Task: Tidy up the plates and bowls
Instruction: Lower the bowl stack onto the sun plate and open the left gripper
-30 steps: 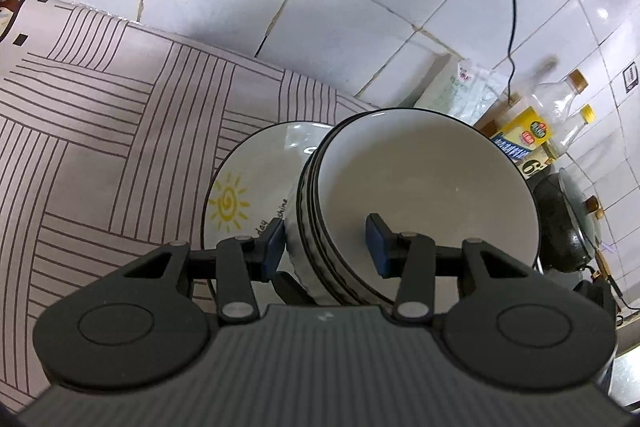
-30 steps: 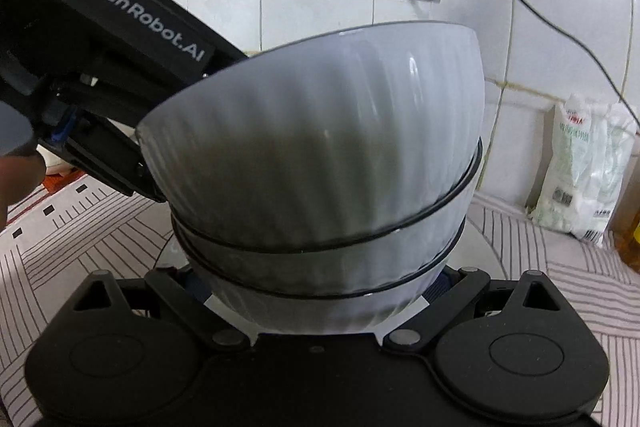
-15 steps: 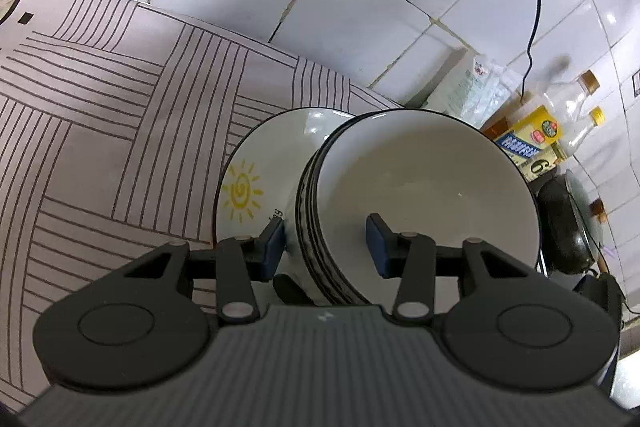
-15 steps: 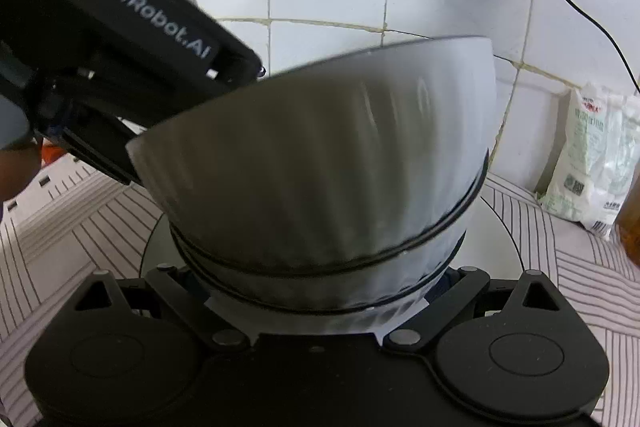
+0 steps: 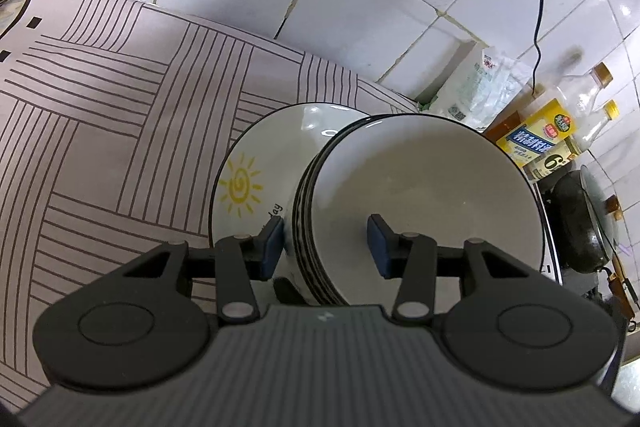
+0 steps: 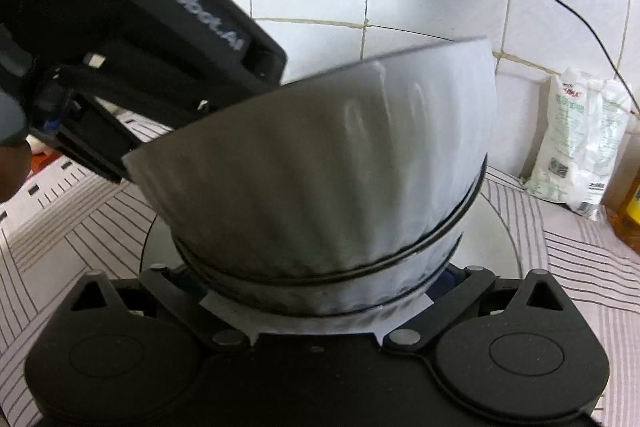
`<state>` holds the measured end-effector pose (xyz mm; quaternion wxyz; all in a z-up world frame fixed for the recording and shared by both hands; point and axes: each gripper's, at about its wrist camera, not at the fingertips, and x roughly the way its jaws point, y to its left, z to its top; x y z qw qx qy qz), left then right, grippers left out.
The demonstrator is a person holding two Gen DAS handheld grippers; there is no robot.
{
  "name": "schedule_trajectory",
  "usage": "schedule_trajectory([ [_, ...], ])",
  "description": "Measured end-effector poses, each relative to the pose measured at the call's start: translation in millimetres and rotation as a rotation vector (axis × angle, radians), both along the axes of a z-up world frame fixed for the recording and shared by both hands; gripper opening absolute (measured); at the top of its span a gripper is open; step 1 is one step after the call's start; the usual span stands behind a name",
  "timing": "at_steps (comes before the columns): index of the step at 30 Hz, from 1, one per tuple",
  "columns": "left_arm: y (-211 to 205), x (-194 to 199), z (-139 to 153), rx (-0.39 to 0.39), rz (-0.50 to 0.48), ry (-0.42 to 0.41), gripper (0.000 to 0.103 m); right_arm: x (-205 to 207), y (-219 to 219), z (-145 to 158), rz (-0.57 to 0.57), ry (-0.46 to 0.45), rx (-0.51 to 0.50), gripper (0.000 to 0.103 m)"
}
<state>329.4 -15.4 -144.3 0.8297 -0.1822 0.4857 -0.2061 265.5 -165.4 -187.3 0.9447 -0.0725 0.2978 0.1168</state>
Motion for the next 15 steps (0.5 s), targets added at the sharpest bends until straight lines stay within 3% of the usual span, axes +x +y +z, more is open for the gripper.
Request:
schedule_trajectory([
  [5, -5, -4, 6, 0.055, 0.024, -0.023, 0.045, -20, -1, 10, -0.029, 0.013, -0.031, 0.102],
  [10, -3, -16, 22, 0.050, 0.067, -0.044, 0.055, -53, -6, 23, -0.074, -0.024, -0.038, 0.102],
  [15, -3, -38, 50, 0.108, 0.064, -0.101, 0.063, -83, -14, 41, -0.103, -0.036, 0.033, 0.102],
])
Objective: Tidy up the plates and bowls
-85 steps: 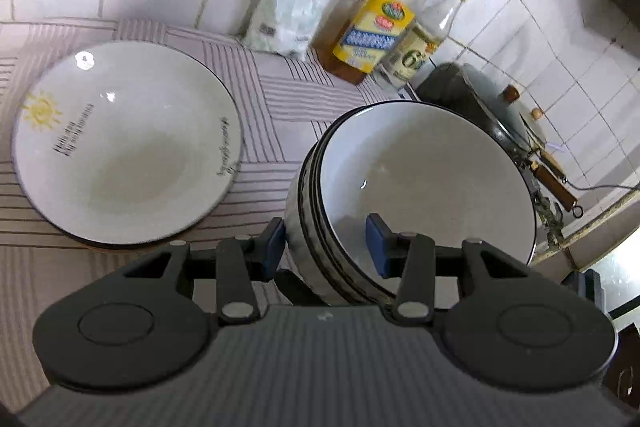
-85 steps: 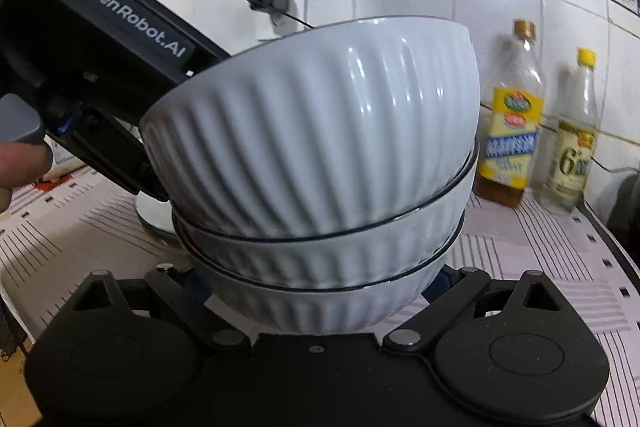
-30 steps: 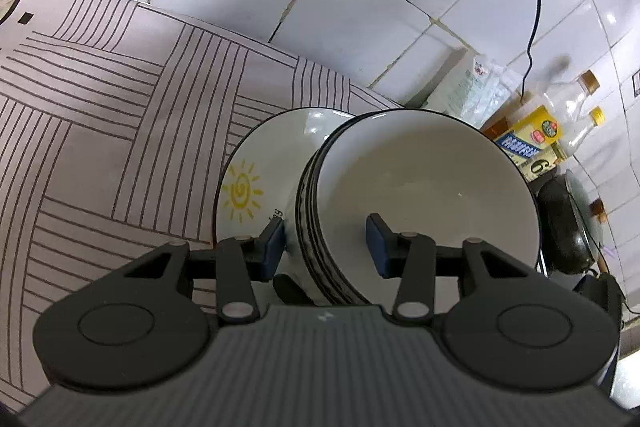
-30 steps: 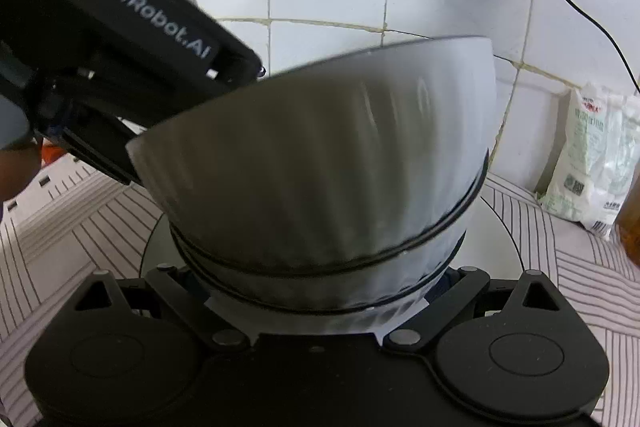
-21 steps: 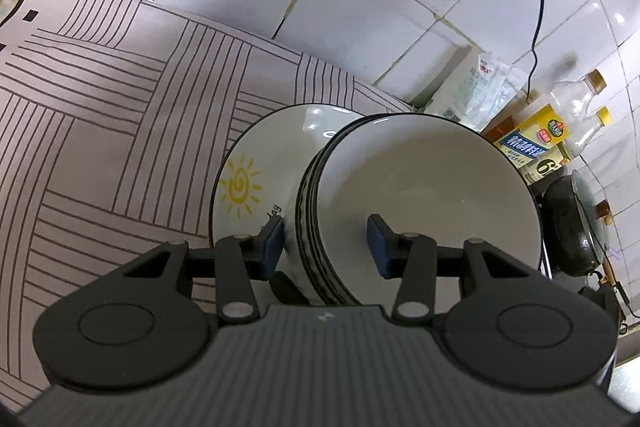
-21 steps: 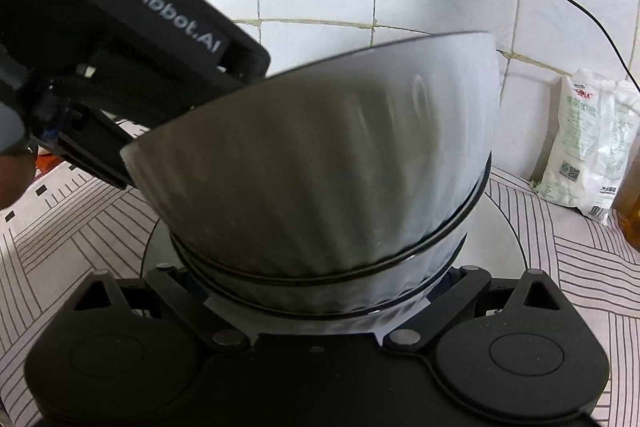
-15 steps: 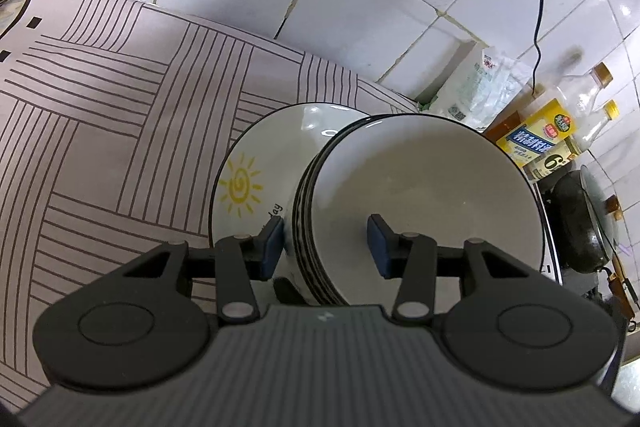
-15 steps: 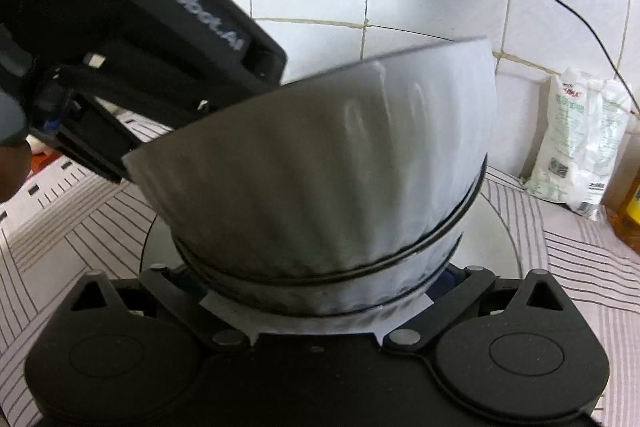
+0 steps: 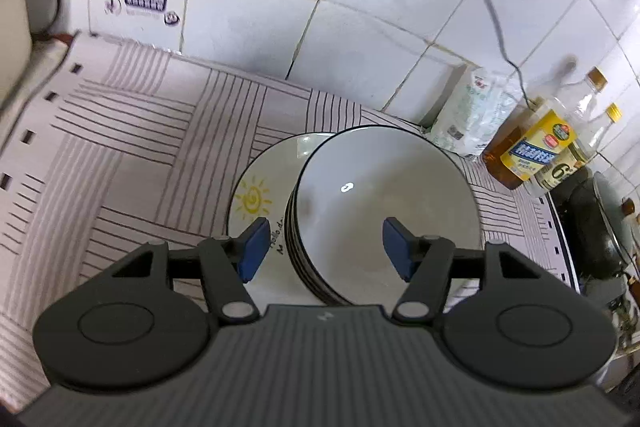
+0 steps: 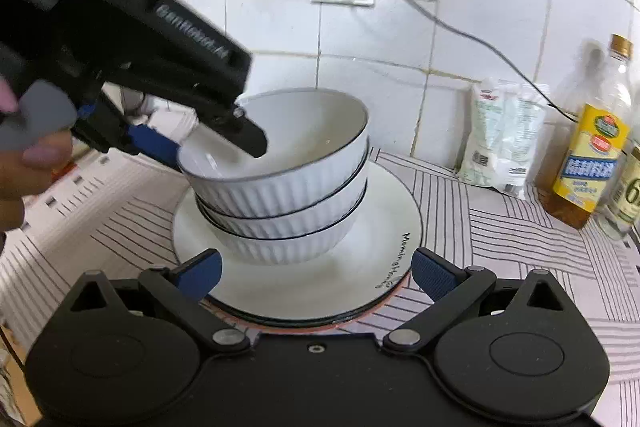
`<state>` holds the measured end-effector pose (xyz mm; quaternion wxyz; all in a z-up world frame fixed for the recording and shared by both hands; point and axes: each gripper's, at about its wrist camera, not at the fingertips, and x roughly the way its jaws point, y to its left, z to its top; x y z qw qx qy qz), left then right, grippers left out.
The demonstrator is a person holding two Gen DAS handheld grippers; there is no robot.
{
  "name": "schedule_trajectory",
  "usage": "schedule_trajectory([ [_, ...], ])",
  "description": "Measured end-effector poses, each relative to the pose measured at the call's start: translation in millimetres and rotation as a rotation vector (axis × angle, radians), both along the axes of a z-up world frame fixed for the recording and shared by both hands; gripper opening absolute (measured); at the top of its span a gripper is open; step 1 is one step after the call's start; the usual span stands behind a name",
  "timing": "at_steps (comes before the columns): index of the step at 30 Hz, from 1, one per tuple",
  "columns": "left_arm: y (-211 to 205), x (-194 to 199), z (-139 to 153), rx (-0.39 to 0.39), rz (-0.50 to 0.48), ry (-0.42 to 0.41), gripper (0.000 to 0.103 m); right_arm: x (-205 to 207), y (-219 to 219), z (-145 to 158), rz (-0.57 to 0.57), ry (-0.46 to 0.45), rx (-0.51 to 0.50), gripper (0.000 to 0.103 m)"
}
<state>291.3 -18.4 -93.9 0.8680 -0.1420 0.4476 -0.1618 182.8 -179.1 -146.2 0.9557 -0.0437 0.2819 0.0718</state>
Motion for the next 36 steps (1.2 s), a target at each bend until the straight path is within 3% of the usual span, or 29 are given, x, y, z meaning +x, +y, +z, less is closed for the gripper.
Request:
schedule_trajectory([
  [12, 19, -54, 72, 0.100, -0.011, -0.068, 0.070, -51, -13, 77, -0.071, -0.077, 0.034, 0.102],
  [17, 23, -79, 93, 0.134, -0.038, -0.099, 0.071, -62, -21, 94, -0.095, -0.073, 0.041, 0.102],
  [24, 23, -112, 105, 0.184, -0.082, -0.092, 0.071, -82, -39, 111, -0.160, -0.005, 0.121, 0.102],
  [32, 16, -140, 118, 0.226, -0.124, -0.080, 0.072, -100, -43, 120, -0.252, 0.113, 0.037, 0.103],
  [36, 12, -149, 123, 0.246, -0.131, -0.091, 0.080, -108, -45, 127, -0.319, 0.166, -0.006, 0.103],
])
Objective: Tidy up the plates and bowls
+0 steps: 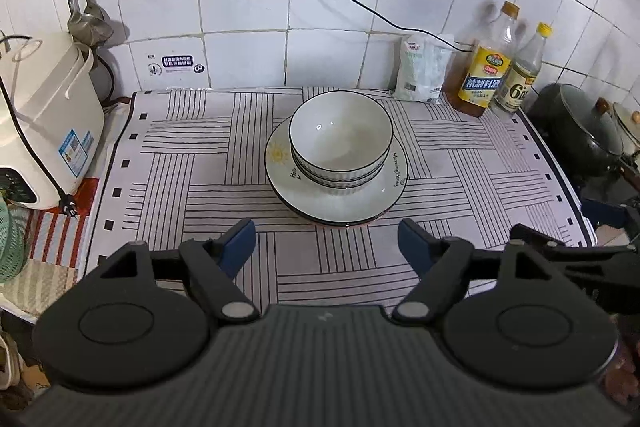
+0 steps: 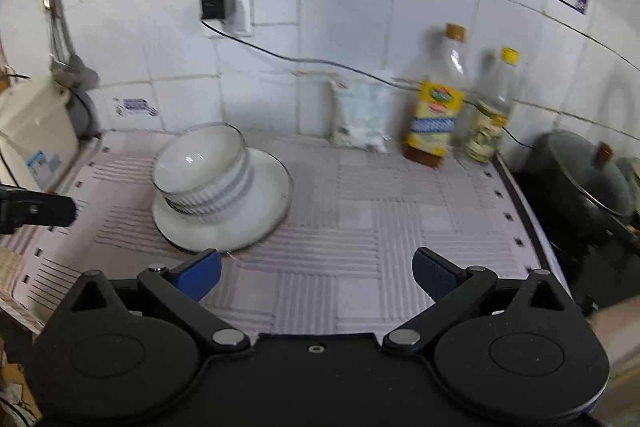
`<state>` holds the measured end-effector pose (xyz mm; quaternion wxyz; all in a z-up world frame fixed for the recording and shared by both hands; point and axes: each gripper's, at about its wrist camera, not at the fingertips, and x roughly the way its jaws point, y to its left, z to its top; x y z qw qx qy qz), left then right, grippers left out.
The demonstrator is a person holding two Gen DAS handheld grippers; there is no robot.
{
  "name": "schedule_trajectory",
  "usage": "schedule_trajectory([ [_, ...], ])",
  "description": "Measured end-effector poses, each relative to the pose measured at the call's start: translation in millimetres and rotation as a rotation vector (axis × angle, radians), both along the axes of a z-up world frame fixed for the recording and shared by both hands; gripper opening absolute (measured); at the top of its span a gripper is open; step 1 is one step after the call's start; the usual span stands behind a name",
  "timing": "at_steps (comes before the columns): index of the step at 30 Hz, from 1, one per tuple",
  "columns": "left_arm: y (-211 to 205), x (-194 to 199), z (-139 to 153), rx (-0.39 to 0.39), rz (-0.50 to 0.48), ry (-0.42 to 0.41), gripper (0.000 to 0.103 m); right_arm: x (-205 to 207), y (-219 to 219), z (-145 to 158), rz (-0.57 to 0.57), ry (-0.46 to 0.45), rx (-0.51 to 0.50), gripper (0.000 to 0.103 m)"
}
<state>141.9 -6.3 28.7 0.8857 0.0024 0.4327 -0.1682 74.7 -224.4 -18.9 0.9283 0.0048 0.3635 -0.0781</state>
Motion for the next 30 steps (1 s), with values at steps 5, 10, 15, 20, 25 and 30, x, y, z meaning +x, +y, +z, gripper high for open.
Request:
schedule_trajectory([
  [5, -2, -11, 6, 0.009, -0.010, -0.013, 0.081, -18, -5, 12, -0.030, -0.015, 0.011, 0.103],
  [10, -2, -19, 9, 0.025, -0.001, -0.023, 0.084, -35, -10, 27, -0.029, -0.062, 0.038, 0.103],
  [15, 1, -27, 10, 0.047, 0.029, -0.034, 0.090, -50, -10, 40, -0.030, -0.158, 0.051, 0.103],
  [20, 3, -36, 10, 0.068, 0.057, -0.069, 0.096, -54, -2, 36, -0.017, -0.169, 0.013, 0.103],
  [25, 6, -41, 8, 0.066, 0.077, -0.082, 0.101, -56, 5, 31, -0.004, -0.152, 0.000, 0.103],
  [30, 3, -45, 3, 0.109, 0.086, -0.095, 0.102, -58, 7, 26, 0.000, -0.147, 0.005, 0.103],
])
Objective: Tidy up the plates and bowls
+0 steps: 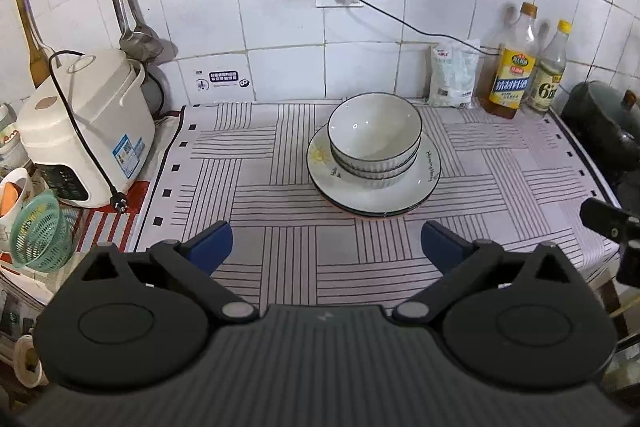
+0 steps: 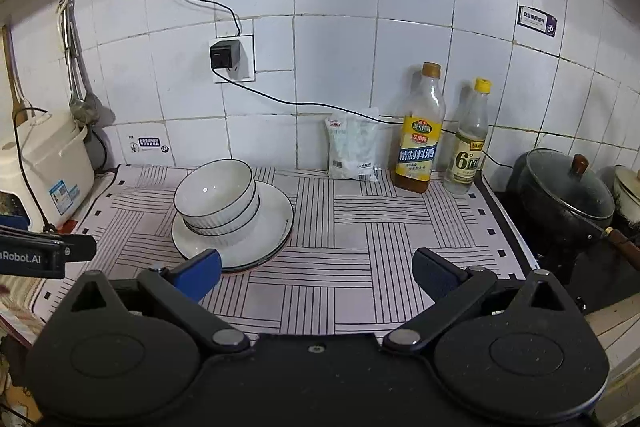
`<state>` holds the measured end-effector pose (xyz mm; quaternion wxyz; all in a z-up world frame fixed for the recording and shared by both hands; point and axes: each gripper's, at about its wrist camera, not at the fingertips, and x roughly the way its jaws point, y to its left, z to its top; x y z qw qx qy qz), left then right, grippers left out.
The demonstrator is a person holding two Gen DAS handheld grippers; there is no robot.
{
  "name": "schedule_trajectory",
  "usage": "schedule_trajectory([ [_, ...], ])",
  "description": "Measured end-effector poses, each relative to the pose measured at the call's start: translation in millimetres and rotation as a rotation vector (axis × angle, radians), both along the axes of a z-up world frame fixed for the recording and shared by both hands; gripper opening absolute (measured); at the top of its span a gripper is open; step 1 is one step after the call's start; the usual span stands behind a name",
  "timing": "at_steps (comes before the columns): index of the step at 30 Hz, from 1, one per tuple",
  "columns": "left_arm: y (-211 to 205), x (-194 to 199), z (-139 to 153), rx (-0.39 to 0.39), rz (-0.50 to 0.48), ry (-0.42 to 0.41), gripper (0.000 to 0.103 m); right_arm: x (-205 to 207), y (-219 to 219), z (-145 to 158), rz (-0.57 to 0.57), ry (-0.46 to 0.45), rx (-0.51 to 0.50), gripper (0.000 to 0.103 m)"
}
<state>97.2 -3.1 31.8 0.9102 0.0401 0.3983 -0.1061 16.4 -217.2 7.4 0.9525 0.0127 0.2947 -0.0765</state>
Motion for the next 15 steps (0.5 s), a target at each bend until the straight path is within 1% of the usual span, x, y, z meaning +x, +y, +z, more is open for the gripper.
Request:
schedule_trajectory([
  [4, -0.2, -1.9, -5.2, 0.002, 0.007, 0.015, 0.102, -2.5, 1.0, -1.0, -0.006, 0.000, 0.017, 0.103],
  [8, 0.4, -2.5, -9.9, 0.008, 0.028, 0.031, 0.102, -1.4, 2.2, -3.9, -0.010, 0.034, 0.017, 0.103],
  [12, 3.7, -5.5, -11.2, -0.014, 0.036, 0.015, 0.102, -1.9, 2.9, -5.4, -0.006, 0.048, 0.034, 0.103],
  [15, 3.9, -6.6, -11.0, -0.019, 0.035, 0.014, 0.102, -3.0, 4.5, -5.7, -0.008, 0.052, 0.026, 0.103],
])
